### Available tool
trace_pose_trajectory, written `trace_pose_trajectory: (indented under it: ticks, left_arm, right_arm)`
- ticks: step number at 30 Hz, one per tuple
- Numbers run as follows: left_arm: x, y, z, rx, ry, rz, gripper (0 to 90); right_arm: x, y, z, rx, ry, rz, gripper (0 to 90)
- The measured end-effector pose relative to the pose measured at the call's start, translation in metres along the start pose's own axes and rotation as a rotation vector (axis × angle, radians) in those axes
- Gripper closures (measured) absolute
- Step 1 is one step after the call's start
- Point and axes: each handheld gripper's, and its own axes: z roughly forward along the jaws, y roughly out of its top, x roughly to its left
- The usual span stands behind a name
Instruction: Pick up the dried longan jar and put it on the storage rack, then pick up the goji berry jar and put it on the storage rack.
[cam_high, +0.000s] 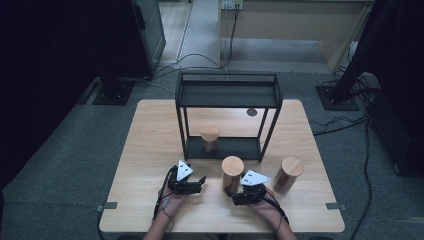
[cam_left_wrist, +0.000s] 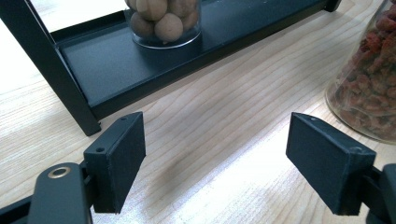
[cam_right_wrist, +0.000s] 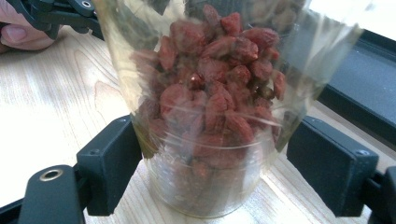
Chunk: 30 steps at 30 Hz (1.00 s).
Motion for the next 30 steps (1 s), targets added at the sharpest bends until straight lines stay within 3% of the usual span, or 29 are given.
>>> trace_pose_trajectory:
  ticks: [4,30]
  left_arm:
    - [-0.0001,0.0001,0.0002,0.001,0.0,-0.001,19.9]
    - [-0.0019,0.0026,0.0011,0.017,0.005,0.002,19.9]
  right_arm:
    - [0.0026,-0.0002,0.0,-0.001,-0.006,-0.017,17.9]
    - [0.0091,0.001,0.0016,-0.006,-0.027,-0.011,17.9]
